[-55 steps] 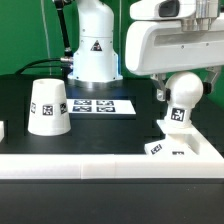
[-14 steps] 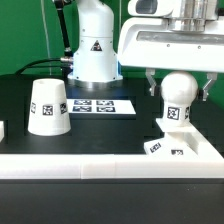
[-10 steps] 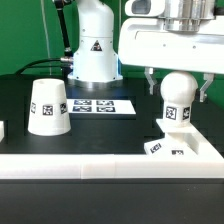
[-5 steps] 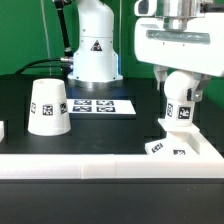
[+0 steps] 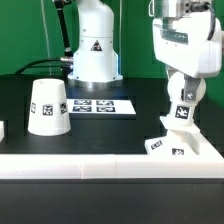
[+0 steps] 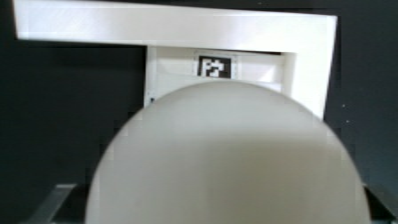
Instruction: Assemble lamp
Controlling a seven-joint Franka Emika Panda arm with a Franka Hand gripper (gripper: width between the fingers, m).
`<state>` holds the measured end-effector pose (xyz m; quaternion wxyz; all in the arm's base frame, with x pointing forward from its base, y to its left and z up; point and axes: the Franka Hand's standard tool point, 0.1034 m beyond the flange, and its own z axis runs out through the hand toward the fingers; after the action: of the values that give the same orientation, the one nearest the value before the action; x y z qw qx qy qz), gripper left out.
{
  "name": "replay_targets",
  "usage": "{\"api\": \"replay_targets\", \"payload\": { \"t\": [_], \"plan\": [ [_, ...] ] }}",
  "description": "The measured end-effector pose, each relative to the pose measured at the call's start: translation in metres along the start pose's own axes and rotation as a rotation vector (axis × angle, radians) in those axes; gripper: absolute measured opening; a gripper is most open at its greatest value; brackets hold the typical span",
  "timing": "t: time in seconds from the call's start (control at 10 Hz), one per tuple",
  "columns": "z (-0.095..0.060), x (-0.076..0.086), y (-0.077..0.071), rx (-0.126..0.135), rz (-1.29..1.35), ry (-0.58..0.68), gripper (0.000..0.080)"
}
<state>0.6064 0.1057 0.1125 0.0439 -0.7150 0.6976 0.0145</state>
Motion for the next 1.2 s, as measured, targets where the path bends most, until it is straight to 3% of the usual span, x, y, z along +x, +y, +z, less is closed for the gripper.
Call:
{"api": "replay_targets", "payload": {
  "t": [0.5,0.7,0.8,1.2],
  "plan": [
    [-0.001,-0.012,-0.001,0.007,0.336,-0.064,0.0577],
    [0.000,-0.013,-0.001,0.007,0.306,-0.064,0.0577],
    [0.000,-0.013,-0.001,0.007,0.301,-0.064,0.0675],
    [0.000,-0.019,0.002,0.004,0.195,-0.063,0.0698]
  ]
}}
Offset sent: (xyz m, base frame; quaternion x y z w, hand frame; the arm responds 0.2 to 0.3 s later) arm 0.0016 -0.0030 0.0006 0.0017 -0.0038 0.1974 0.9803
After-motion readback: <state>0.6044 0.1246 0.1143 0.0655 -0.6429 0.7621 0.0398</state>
